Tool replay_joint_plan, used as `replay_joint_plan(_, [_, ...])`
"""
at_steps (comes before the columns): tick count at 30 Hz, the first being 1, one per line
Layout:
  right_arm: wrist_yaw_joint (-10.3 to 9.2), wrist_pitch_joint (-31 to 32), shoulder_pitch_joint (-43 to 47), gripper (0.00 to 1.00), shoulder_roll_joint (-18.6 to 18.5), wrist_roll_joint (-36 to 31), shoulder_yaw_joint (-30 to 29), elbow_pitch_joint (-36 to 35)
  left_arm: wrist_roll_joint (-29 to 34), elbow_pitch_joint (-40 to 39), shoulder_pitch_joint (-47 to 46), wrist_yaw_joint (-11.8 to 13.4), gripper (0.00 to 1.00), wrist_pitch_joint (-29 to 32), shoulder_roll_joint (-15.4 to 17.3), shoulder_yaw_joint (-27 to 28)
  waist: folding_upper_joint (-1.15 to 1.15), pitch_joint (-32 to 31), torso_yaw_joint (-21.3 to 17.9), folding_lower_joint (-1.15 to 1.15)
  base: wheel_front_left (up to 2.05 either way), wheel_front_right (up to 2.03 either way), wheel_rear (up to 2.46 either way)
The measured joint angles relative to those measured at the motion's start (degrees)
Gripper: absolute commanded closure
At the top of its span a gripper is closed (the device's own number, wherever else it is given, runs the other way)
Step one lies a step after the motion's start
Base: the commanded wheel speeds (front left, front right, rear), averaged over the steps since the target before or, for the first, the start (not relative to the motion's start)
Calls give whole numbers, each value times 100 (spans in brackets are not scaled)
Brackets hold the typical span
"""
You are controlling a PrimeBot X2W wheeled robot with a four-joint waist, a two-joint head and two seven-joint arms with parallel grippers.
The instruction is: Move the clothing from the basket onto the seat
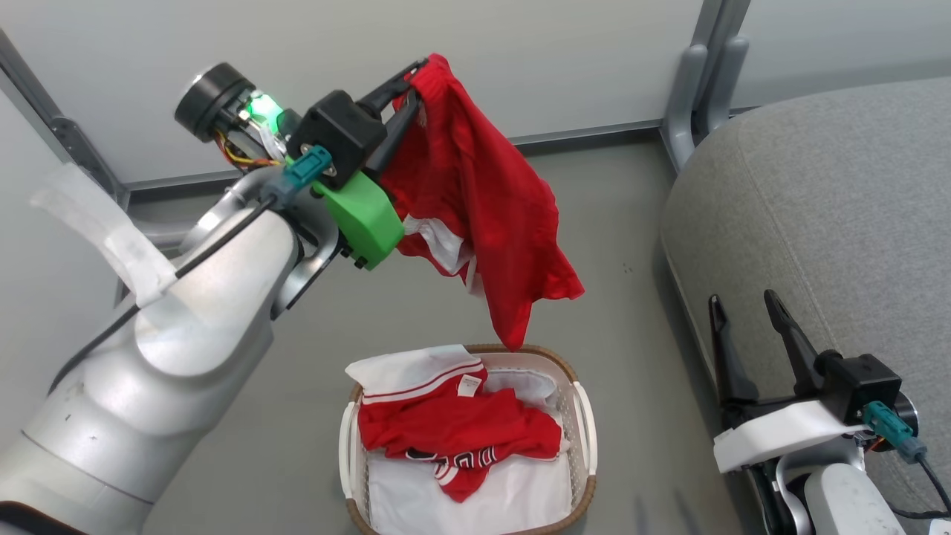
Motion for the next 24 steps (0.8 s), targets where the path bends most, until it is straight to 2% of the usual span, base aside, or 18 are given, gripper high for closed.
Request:
replay_joint_plan(9, [0, 0, -24, 0, -2, -75, 346, -3, -82, 10, -398, 10, 100, 34, -32, 119, 0, -154, -100, 0, 0, 0, 0])
replay_joint_plan(19, [0, -1, -518, 0, 1, 29, 1686, -123, -245, 138, -402, 34, 100, 114, -107, 100, 0, -285, -151, 0, 0, 0, 0])
replay_joint_plan(24, [0, 0, -907, 0, 3, 62, 1997, 98, -279, 149, -402, 35, 100, 211, -221, 33, 0, -387, -140, 0, 0, 0, 0])
